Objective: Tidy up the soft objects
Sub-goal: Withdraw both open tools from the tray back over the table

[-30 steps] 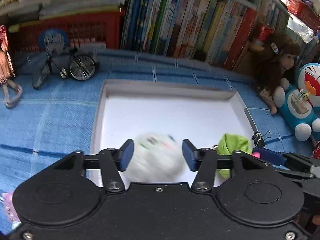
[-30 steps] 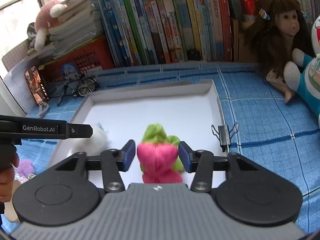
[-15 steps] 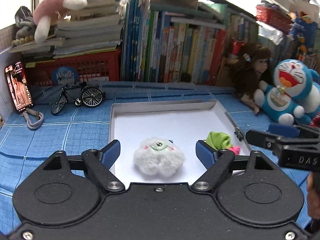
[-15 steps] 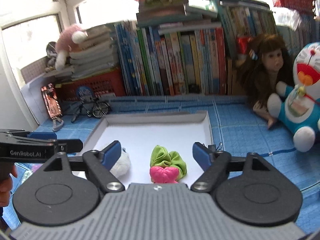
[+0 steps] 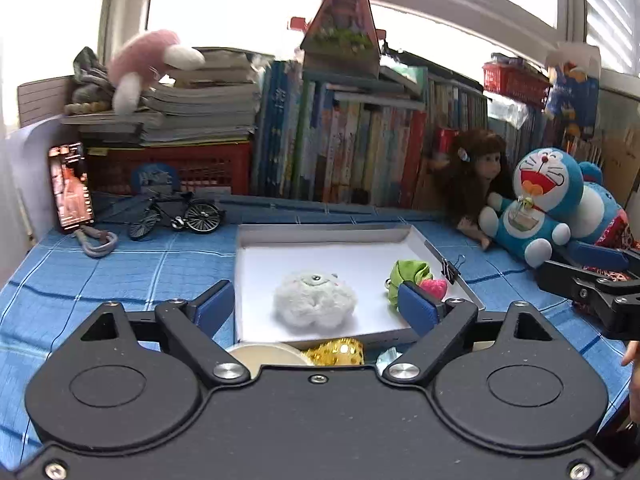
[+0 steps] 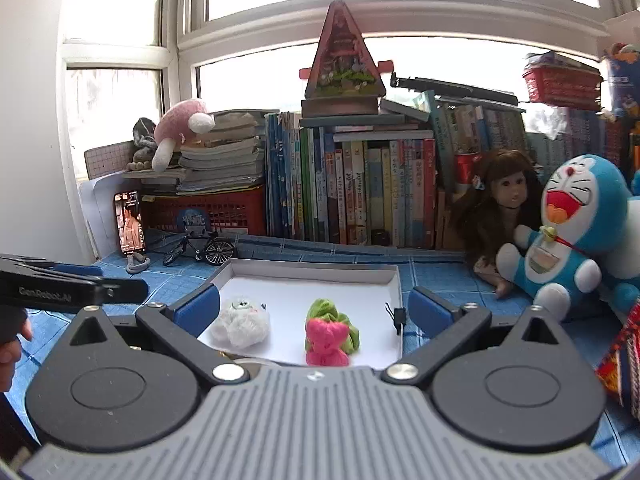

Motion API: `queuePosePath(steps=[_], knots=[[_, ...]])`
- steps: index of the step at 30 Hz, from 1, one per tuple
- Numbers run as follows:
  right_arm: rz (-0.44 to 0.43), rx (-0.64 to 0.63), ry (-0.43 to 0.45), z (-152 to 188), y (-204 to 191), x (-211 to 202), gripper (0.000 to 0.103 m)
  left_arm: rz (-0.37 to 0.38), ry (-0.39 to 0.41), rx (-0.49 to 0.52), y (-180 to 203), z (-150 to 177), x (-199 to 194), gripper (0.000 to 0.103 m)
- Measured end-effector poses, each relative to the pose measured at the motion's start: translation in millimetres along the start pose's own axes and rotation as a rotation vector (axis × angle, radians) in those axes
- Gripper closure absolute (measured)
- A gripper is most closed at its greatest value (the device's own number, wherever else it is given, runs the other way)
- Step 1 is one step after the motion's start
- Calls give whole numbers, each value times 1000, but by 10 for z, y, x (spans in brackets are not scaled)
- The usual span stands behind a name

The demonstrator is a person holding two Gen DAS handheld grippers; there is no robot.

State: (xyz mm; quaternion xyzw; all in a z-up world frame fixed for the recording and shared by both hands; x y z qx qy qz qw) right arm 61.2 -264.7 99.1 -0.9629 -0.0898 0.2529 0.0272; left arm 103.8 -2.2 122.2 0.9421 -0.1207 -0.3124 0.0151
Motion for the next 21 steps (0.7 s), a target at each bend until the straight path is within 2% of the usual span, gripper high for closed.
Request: queuePosePath(steps=[10,14,21], knots=[[95,-36,17,492,-68,-287,0,11,5,12,-11,637,-299,14],[121,-40,10,678,-81,-353,0,36,-34,61,83,887,-334,13],[154,-55,-32,938,-100,-344,0,50,-100,57,129,1138,-249,15]])
Point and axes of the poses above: each gripper's, at about its wrist camera, not at the fingertips, and x roughly the way its jaws point, y to its right, z to its underside, the point moved 3 cm from there along x, roughly the way its jaws point, and after that the axes turned 7 degrees about -y, right-handed, at the moved point
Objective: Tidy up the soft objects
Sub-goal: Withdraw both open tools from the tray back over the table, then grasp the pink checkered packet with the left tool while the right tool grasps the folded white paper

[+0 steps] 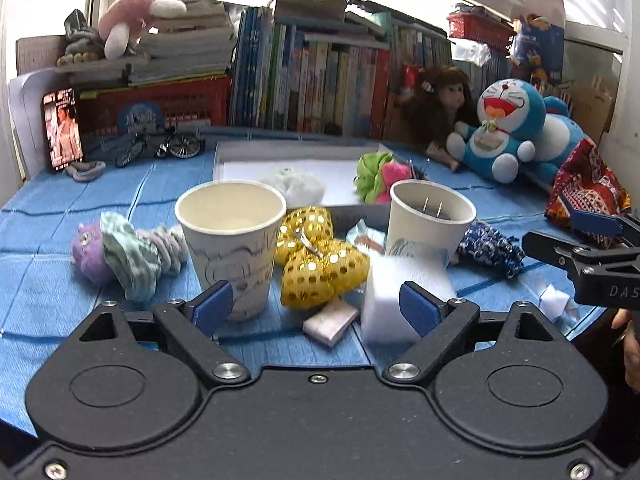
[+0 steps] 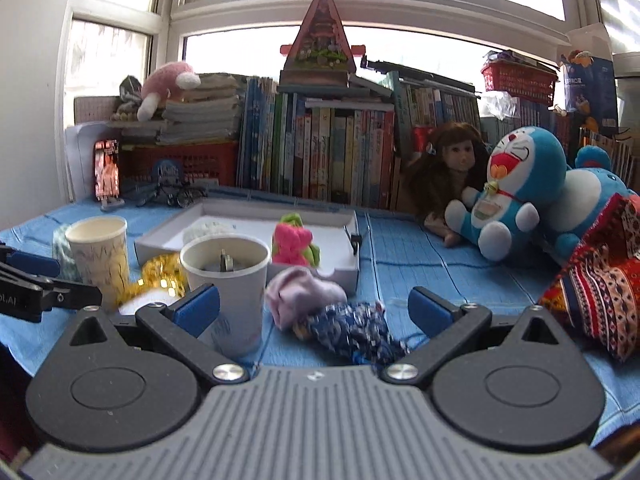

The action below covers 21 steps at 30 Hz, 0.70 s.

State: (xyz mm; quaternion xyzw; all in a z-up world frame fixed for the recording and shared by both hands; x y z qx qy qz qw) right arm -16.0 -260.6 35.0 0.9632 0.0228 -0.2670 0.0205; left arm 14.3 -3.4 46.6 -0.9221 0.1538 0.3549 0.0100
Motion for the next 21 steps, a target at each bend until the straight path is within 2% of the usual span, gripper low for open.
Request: queuePosePath(steps=[10,17,21], knots=[[15,45,-66,274,36,91,0,-10,-52,-3,13,104,244,27],[28,52,-91,375,48,124,0,-18,-67,11,53,153,367,49],[36,61,-92,430,58,123,0,-24,-67,10,65,159,439,54]])
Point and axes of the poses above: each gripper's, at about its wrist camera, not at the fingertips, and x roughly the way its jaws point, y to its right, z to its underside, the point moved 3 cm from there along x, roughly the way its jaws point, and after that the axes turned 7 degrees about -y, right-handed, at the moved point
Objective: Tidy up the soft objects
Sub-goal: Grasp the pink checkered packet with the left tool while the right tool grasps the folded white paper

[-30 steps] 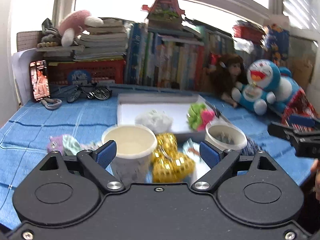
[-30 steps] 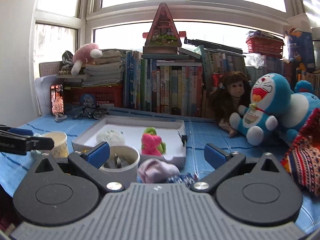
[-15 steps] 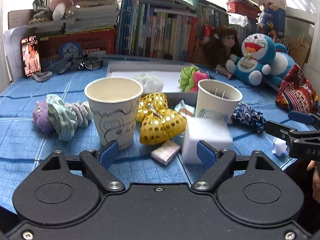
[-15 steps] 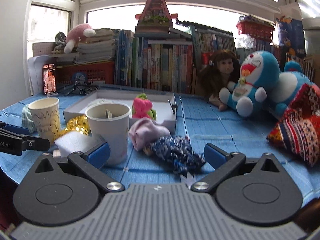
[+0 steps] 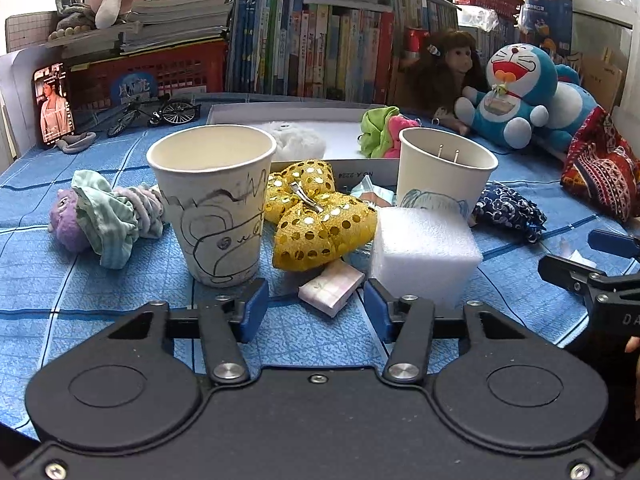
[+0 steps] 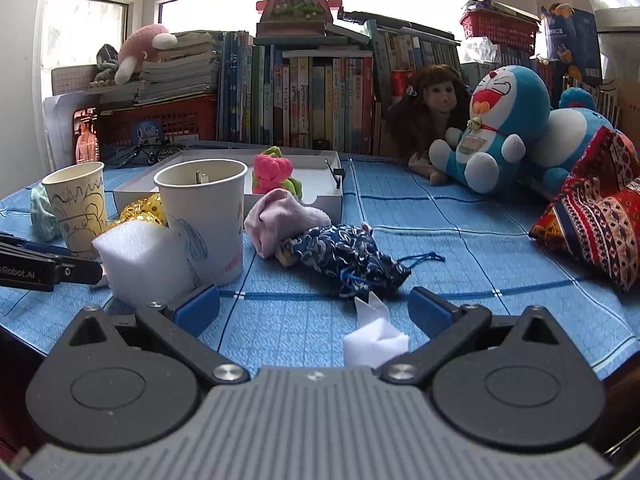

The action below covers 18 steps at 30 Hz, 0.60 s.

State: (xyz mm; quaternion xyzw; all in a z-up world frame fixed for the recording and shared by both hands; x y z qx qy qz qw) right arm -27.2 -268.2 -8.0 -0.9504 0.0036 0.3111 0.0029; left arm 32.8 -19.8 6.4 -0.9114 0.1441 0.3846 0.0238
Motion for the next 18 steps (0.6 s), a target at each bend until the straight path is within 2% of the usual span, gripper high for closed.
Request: queuePosePath(steps=[13,17,18], knots=[[12,26,-22,117,79,16,1,-16,1,4,54,-5,180,58],[13,26,-34,142,88,11,3,-11,-5,7,86,-3,221,70],[9,25,-42,150,89,15,4,-9,-3,8,94,0,222,70]])
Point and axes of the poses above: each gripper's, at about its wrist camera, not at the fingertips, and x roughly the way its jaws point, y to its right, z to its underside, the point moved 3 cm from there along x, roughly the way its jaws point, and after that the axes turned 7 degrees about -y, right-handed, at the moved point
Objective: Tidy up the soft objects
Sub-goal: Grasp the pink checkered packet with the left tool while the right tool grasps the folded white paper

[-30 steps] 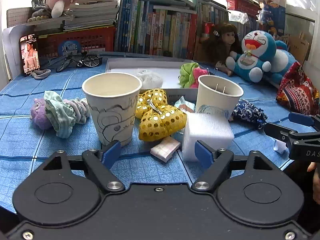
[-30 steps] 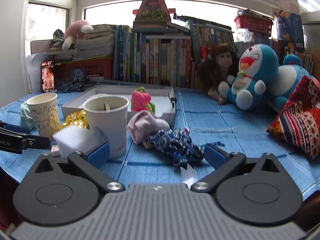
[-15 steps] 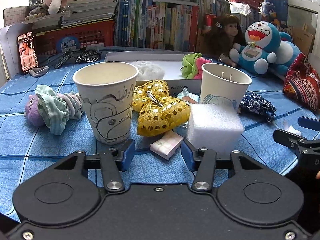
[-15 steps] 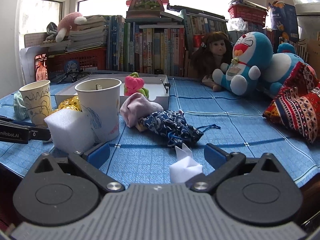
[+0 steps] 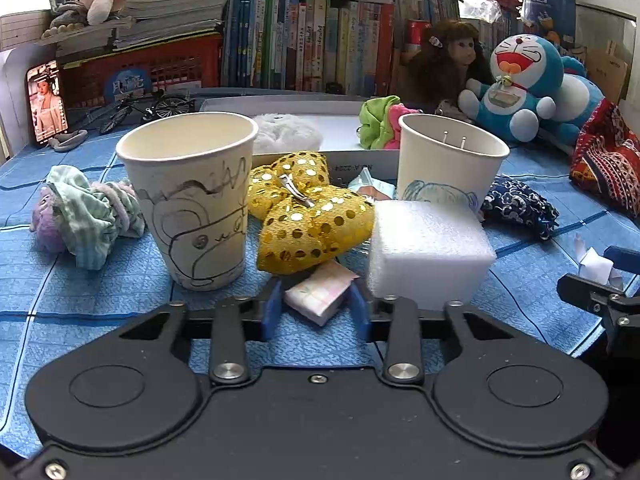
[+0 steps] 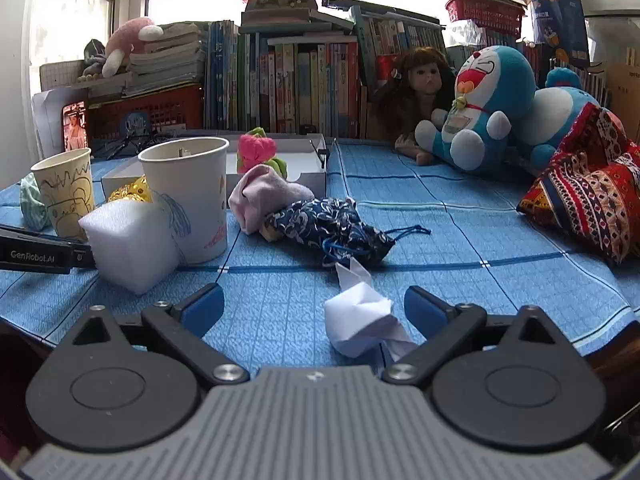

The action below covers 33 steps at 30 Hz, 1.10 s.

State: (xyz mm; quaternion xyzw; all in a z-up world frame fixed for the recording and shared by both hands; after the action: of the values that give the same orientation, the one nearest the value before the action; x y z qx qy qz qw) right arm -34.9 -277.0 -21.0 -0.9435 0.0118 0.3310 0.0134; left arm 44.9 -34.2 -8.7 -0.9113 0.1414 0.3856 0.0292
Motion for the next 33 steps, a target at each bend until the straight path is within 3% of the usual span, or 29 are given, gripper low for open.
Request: queuePosePath(steps=[6,11,13,21,28,33], knots=[[0,-9,-31,55,-13,38,19,-5,0,29,10,53,-45,73],[-10,-3,-43,66,-29,62,49,-5,-10,32,-57,120,-132,74],[-15,-13,-40,64,-56,61,53,-5,-17,32,-97,151,-174,74],[-59,-50,-31,46,-197,67,55,-44,-32,13,-329,267,-316,71],[-73,-64,-30,31,-263,79,45,-107,-31,-16,-539,317,-379,61],[-74,-61,-33,29,-268,78,45,-115,-26,-55,-635,311,-409,56]])
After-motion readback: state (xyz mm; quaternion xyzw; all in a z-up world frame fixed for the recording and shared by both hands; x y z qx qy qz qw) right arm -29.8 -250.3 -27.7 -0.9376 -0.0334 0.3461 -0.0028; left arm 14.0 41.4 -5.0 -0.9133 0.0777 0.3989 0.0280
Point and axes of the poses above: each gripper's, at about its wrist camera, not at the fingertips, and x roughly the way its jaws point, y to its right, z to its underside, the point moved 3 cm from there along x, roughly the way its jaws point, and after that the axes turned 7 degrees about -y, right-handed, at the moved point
